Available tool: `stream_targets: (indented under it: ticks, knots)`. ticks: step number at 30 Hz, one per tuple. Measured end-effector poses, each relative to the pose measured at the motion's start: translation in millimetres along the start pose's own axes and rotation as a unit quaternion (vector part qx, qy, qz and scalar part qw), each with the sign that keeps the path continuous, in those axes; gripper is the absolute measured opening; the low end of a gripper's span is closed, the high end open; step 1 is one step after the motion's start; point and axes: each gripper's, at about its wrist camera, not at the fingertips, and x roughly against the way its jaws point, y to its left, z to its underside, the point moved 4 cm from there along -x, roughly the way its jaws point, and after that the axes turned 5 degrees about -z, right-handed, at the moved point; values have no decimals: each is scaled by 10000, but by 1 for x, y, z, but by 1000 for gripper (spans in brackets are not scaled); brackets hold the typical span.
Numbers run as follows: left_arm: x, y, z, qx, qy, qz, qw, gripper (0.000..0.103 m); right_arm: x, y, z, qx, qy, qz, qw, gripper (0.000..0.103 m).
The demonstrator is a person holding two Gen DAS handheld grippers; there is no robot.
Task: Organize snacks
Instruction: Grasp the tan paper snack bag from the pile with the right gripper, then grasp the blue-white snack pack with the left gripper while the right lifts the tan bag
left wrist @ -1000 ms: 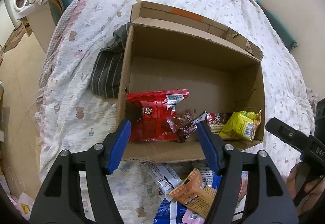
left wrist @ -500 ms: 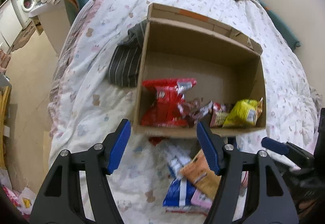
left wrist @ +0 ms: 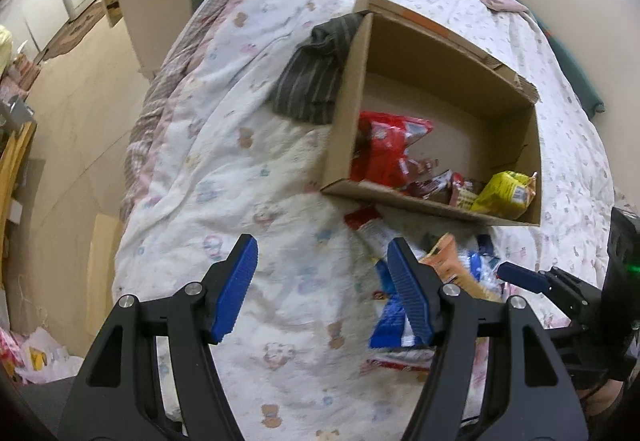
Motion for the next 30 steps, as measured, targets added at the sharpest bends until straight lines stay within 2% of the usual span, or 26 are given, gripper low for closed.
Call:
stream_targets:
  ticks: [5, 7, 9, 11, 12, 13, 17, 23, 27, 30]
  knots:
    - [0, 17, 3, 103, -6, -98, 9999, 64, -17, 9, 2, 370, 161, 294, 9988, 76]
    - [0, 22, 3, 172, 9, -81, 9998, 64, -23, 10, 3, 471, 213, 463, 9976, 71]
    - [1, 24, 3, 195, 5, -73, 9998, 64, -27, 10, 4, 631, 229, 632, 9957, 59]
    - [1, 23, 2, 204, -8, -67, 9998, 64, -27, 10, 5, 679, 247, 609, 9955, 55]
    - [0, 23, 2, 206, -3, -52, 9998, 64, -26, 9, 7, 726, 242, 639, 9950, 46]
    - [0, 20, 1, 206, 8, -21, 9998, 64, -25, 9, 9, 766, 258, 673, 9944, 41]
    - [-2, 13, 2, 123, 33, 26, 9999, 64, -16, 6, 11, 656, 200, 485, 9965, 27]
    - [-9, -1, 7, -39, 160, 36, 9999, 64, 21, -7, 13, 260, -293, 84, 9992, 25]
    - [-15, -14, 12, -189, 289, 81, 9994, 64, 44, -18, 16, 40, -623, 19, 9980, 25]
    - [-28, -29, 21, -360, 563, 185, 9976, 64, 55, -27, 19, -95, -778, -8, 9969, 25]
